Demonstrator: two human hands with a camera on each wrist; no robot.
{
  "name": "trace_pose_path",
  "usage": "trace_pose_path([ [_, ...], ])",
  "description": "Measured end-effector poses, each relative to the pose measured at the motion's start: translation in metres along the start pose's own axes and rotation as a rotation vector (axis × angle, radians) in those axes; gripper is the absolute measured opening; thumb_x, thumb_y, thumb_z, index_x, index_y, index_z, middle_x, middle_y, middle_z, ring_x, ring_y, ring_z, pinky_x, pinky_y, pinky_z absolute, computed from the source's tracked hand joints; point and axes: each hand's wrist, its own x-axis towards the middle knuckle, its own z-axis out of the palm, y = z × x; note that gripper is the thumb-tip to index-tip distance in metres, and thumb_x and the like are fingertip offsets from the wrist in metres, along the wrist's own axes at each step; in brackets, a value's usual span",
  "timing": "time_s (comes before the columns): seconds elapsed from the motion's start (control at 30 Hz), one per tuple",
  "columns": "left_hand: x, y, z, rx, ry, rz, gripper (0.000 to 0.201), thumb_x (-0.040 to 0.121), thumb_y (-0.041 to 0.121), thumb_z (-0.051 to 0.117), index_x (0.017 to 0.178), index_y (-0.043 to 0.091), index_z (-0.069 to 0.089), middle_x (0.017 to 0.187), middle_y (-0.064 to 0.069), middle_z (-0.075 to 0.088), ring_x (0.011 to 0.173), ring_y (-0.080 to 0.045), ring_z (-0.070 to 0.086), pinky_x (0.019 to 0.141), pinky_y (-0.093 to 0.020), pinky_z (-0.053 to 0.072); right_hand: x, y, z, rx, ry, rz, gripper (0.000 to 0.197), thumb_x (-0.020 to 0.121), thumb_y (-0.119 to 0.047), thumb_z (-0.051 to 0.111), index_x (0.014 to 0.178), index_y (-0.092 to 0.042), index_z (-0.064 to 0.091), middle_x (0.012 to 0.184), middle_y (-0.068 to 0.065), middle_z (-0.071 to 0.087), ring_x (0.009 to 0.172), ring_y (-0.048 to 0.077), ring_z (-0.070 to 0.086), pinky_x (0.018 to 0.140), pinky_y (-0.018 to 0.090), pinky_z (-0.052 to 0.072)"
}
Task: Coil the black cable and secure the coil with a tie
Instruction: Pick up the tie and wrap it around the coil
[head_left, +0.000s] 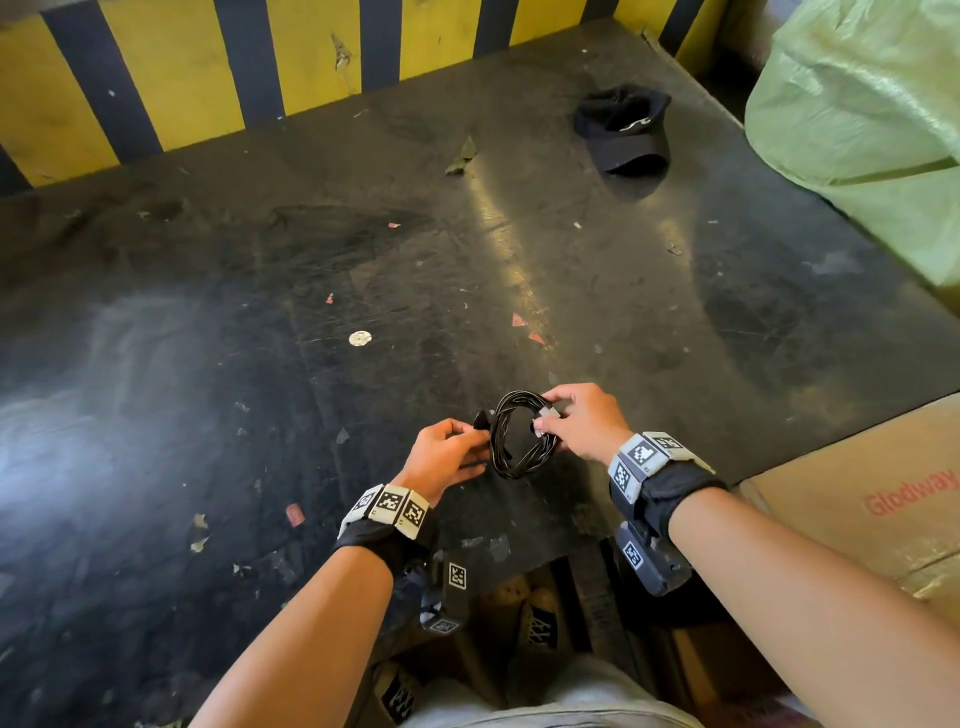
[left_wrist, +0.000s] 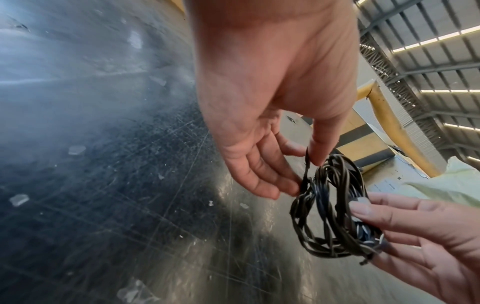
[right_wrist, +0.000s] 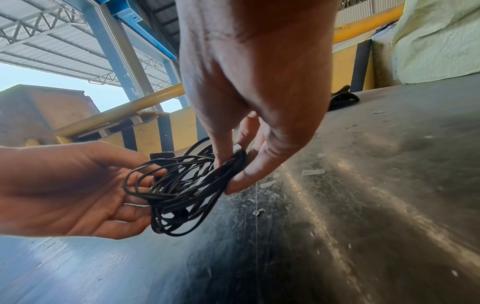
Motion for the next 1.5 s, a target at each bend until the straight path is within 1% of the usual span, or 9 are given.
trace_pose_path([
  [0.23, -0.005, 0.003, -0.003, -0.079, -0.081, -0.151, 0.027, 0.102, 0.018, 0.055, 0.124, 0.005, 0.062, 0.111, -0.013, 0.078, 0.107, -0.03, 0.074, 0.101, -0.045, 0.054, -0.001, 0.0, 0.008, 0.028, -0.005, -0.023, 0.029, 0.075, -0.031, 0.086, 0.097, -0.038, 0.07, 0.093, 0.006, 0.077, 0.088, 0.028, 0.073, 0.085, 0.046, 0.061],
  [0.33, -0.008, 0.005, -0.004, -0.128, -0.106, -0.16, 0.03, 0.103, 0.018, 0.053, 0.129, 0.005, 0.061, 0.113, -0.015, 0.078, 0.11, -0.032, 0.073, 0.102, -0.046, 0.054, 0.001, 0.002, 0.011, 0.024, 0.011, -0.018, 0.037, 0.075, -0.031, 0.086, 0.11, -0.028, 0.074, 0.095, 0.006, 0.077, 0.091, 0.028, 0.073, 0.086, 0.047, 0.061],
  [0.53, -0.008, 0.004, -0.008, -0.115, -0.12, -0.075, 0.027, 0.105, 0.013, 0.049, 0.131, 0.016, 0.057, 0.113, -0.018, 0.077, 0.105, -0.033, 0.075, 0.101, -0.049, 0.054, 0.0, -0.002, 0.01, -0.016, 0.031, -0.059, 0.031, 0.081, -0.027, 0.082, 0.11, -0.023, 0.074, 0.088, 0.007, 0.077, 0.081, 0.028, 0.073, 0.083, 0.042, 0.062],
  [0.8, -0.008, 0.003, -0.011, -0.115, -0.083, -0.099, 0.029, 0.107, 0.014, 0.043, 0.133, 0.007, 0.053, 0.114, -0.018, 0.077, 0.107, -0.035, 0.074, 0.102, -0.051, 0.054, -0.002, -0.01, 0.011, -0.107, 0.087, -0.119, 0.028, 0.085, -0.024, 0.077, 0.113, -0.021, 0.075, 0.074, -0.008, 0.065, 0.087, 0.02, 0.065, 0.08, 0.027, 0.051],
  [0.93, -0.011, 0.006, -0.012, -0.063, -0.066, -0.093, 0.029, 0.107, 0.018, 0.044, 0.132, 0.008, 0.053, 0.111, -0.013, 0.079, 0.107, -0.032, 0.074, 0.107, -0.053, 0.048, -0.002, -0.014, 0.014, -0.127, 0.097, -0.135, 0.026, 0.084, -0.027, 0.077, 0.109, -0.023, 0.076, 0.076, 0.0, 0.074, 0.079, 0.02, 0.07, 0.08, 0.032, 0.058],
  [1.07, -0.015, 0.008, -0.014, -0.097, -0.072, -0.094, 0.026, 0.106, 0.022, 0.048, 0.129, 0.011, 0.054, 0.114, -0.011, 0.078, 0.111, -0.031, 0.072, 0.106, -0.052, 0.048, -0.001, -0.016, 0.016, -0.114, 0.119, -0.139, 0.025, 0.084, -0.026, 0.077, 0.109, -0.023, 0.075, 0.08, 0.006, 0.075, 0.083, 0.023, 0.068, 0.077, 0.027, 0.051],
  [1.17, -0.019, 0.008, -0.015, -0.141, -0.094, -0.097, 0.041, 0.104, 0.026, 0.051, 0.14, 0.007, 0.053, 0.12, -0.012, 0.076, 0.117, -0.033, 0.069, 0.101, -0.048, 0.052, -0.001, -0.018, 0.018, -0.106, 0.115, -0.138, 0.022, 0.084, -0.026, 0.076, 0.106, -0.024, 0.077, 0.077, 0.006, 0.075, 0.083, 0.024, 0.068, 0.075, 0.025, 0.049],
  [1.33, -0.022, 0.005, -0.02, -0.188, -0.122, -0.11, 0.043, 0.103, 0.03, 0.053, 0.141, 0.009, 0.055, 0.123, -0.011, 0.075, 0.12, -0.03, 0.068, 0.109, -0.05, 0.047, 0.0, -0.019, 0.022, -0.117, 0.116, -0.155, 0.022, 0.084, -0.026, 0.076, 0.105, -0.025, 0.077, 0.083, 0.004, 0.077, 0.082, 0.023, 0.07, 0.078, 0.027, 0.054],
  [1.5, -0.024, 0.001, -0.022, -0.178, -0.107, -0.069, 0.028, 0.1, 0.026, 0.062, 0.124, 0.012, 0.055, 0.118, -0.012, 0.077, 0.112, -0.031, 0.072, 0.104, -0.05, 0.051, 0.0, -0.017, 0.027, -0.143, 0.127, -0.158, 0.028, 0.083, -0.028, 0.077, 0.111, -0.025, 0.076, 0.092, 0.008, 0.077, 0.092, 0.027, 0.068, 0.084, 0.031, 0.055],
])
